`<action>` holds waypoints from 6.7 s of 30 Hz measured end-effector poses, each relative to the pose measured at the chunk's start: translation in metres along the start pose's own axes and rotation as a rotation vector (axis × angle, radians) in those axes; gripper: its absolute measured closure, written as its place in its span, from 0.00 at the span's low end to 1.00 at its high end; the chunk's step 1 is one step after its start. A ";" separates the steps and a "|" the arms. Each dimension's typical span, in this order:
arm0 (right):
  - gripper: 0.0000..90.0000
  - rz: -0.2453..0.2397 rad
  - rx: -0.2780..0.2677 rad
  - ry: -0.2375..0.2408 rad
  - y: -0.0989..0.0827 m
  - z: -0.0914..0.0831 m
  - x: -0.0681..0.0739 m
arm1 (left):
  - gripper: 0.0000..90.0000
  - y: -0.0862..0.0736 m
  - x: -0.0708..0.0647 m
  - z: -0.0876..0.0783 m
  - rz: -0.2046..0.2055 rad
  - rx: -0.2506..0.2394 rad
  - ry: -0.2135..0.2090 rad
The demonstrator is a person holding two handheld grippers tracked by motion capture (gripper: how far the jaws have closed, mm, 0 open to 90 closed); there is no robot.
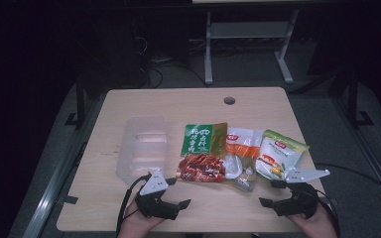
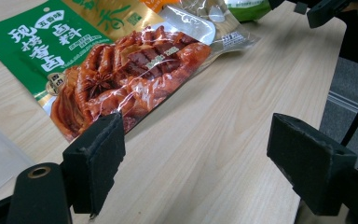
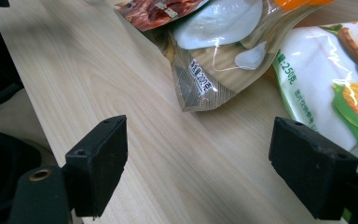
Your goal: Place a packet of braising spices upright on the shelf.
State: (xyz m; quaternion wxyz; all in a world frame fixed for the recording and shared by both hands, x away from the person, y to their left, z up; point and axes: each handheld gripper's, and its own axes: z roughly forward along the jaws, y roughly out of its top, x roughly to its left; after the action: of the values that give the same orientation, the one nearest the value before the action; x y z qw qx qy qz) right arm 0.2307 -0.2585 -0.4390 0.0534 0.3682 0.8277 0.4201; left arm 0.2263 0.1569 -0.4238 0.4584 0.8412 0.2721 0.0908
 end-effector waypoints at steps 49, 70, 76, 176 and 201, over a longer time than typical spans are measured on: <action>0.20 -0.012 0.156 -0.082 0.183 0.069 -0.014 | 0.64 0.046 0.013 0.073 0.006 0.147 0.208; 0.27 0.129 0.331 -0.142 0.196 0.146 -0.047 | 0.81 0.039 0.003 0.104 0.083 0.271 0.261; 0.30 0.166 0.349 -0.143 0.193 0.155 -0.053 | 0.80 0.037 0.003 0.106 0.079 0.275 0.251; 1.00 -0.225 -0.060 0.031 0.147 0.024 0.014 | 0.28 0.065 0.029 0.054 -0.120 0.055 0.196; 1.00 -0.250 -0.142 0.103 0.103 -0.002 -0.002 | 0.72 0.072 0.041 0.083 -0.277 -0.010 -0.122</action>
State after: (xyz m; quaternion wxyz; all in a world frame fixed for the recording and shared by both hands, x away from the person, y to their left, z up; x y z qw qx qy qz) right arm 0.2901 -0.2222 -0.3625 0.0887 0.2358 0.8369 0.4860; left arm 0.3213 0.0884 -0.4149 0.4862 0.7973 0.3569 -0.0232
